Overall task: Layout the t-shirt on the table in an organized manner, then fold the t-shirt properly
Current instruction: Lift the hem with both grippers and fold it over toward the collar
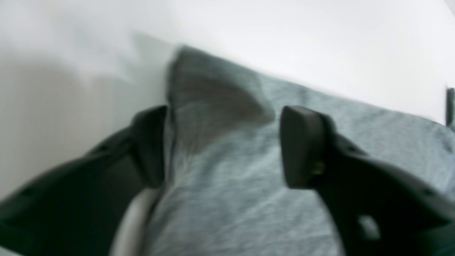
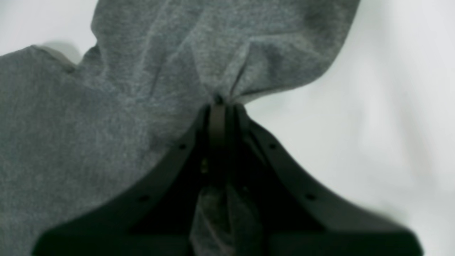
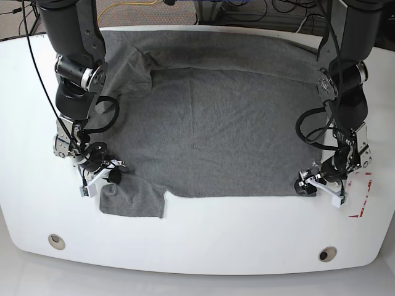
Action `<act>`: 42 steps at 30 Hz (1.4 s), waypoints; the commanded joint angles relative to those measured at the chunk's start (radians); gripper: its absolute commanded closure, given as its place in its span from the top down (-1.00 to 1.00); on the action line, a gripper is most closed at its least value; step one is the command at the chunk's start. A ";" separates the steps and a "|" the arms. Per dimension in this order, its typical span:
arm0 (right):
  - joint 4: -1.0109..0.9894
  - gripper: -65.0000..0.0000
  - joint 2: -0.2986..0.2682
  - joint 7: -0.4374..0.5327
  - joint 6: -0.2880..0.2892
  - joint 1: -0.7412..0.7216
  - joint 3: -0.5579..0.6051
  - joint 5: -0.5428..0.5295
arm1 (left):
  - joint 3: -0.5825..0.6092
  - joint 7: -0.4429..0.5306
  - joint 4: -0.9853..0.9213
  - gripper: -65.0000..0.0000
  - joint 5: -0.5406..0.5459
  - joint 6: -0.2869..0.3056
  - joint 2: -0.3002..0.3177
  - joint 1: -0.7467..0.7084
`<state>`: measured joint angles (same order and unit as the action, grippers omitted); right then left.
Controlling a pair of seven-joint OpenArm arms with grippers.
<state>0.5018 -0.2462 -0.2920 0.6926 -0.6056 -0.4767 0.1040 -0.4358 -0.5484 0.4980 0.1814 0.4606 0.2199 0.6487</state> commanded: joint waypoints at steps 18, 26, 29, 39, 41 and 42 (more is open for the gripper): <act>0.128 -0.93 -0.009 -0.074 0.006 -0.027 0.002 0.000 | -0.005 0.038 0.101 -1.00 0.005 0.002 0.006 0.018; 0.283 -0.93 -0.008 -0.169 0.006 -0.032 0.089 -0.002 | -0.005 -0.025 0.227 -1.00 0.005 0.010 0.008 0.015; 0.326 -0.93 -0.009 -0.195 0.006 -0.032 0.160 -0.002 | -0.005 -0.042 0.258 -1.00 0.005 0.010 0.008 0.015; 0.469 -0.93 -0.015 -0.269 0.006 -0.003 0.304 -0.002 | -0.005 -0.094 0.342 -1.00 0.005 0.011 0.003 0.012; 0.496 -0.93 -0.015 -0.270 0.006 0.005 0.312 -0.002 | -0.005 -0.095 0.357 -1.00 0.005 0.011 0.003 0.000; 0.512 -0.93 -0.015 -0.272 0.006 0.011 0.312 -0.002 | -0.005 -0.095 0.368 -1.00 0.005 0.011 0.003 -0.008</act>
<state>0.9535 -0.2451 -0.5785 0.7021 -0.5770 -0.1673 0.1081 -0.4400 -0.6624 0.8268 0.1726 0.4683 0.2104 0.6247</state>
